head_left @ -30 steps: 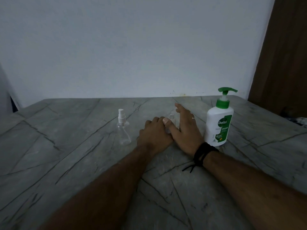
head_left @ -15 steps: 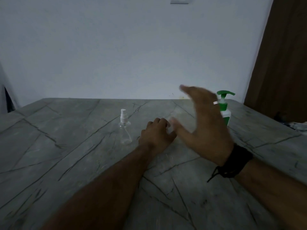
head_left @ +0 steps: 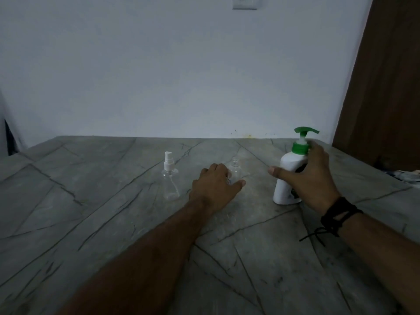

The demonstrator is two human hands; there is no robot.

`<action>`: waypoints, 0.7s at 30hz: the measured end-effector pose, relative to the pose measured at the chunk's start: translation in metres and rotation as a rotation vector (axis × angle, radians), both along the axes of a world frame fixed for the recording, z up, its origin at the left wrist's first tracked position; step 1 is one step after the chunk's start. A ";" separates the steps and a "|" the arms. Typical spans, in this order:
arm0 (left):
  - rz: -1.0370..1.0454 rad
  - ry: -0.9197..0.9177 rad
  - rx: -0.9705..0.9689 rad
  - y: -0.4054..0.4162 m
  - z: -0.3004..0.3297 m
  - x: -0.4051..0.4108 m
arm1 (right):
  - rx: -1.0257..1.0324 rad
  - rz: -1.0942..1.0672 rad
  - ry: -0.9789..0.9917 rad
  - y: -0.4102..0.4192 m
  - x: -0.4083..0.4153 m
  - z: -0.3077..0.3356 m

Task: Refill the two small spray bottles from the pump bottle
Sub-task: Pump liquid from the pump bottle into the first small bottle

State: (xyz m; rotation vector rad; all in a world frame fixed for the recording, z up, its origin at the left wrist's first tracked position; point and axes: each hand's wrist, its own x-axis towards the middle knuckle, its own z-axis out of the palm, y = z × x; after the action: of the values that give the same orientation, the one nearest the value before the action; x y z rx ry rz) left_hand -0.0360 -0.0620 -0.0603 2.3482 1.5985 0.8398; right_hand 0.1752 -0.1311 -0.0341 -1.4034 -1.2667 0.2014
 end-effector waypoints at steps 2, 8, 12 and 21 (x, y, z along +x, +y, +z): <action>0.008 0.004 -0.002 0.000 0.000 0.001 | -0.012 0.002 -0.065 0.009 -0.004 -0.001; 0.035 0.038 0.024 0.002 -0.002 0.004 | 0.019 0.091 -0.138 0.038 -0.023 -0.001; 0.050 0.047 0.007 0.002 -0.002 0.006 | 0.035 0.101 -0.153 0.048 -0.027 -0.007; 0.005 -0.131 0.162 -0.009 0.003 0.011 | 0.137 0.059 -0.183 0.044 -0.025 -0.014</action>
State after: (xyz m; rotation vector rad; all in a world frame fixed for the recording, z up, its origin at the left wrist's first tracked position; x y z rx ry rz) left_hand -0.0253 -0.0707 -0.0574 2.3399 1.5375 1.1390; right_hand 0.1501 -0.0867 -0.0486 -1.2899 -1.4460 0.0246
